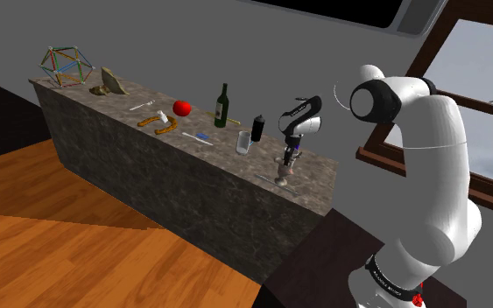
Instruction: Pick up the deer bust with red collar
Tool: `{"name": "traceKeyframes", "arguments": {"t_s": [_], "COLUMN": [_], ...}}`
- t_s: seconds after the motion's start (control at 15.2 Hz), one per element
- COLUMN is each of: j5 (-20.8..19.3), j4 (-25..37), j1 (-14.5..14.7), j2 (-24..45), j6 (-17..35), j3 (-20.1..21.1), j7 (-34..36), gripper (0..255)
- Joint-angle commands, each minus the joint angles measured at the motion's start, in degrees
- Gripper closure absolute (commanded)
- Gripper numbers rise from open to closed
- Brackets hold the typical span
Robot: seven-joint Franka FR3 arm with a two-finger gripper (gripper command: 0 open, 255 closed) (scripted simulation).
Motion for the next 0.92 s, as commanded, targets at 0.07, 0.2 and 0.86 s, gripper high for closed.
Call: {"name": "traceKeyframes", "arguments": {"t_s": [0.07, 0.2, 0.86], "j5": [0.00, 0.00, -1.29], "j4": [-0.10, -0.04, -0.05], "j1": [0.04, 0.05, 0.78], "j2": [0.03, 0.06, -4.69], "j6": [0.01, -0.03, -4.68], "j3": [0.02, 0.03, -1.06], "j7": [0.03, 0.05, 0.33], "gripper": [255, 255, 255]}}
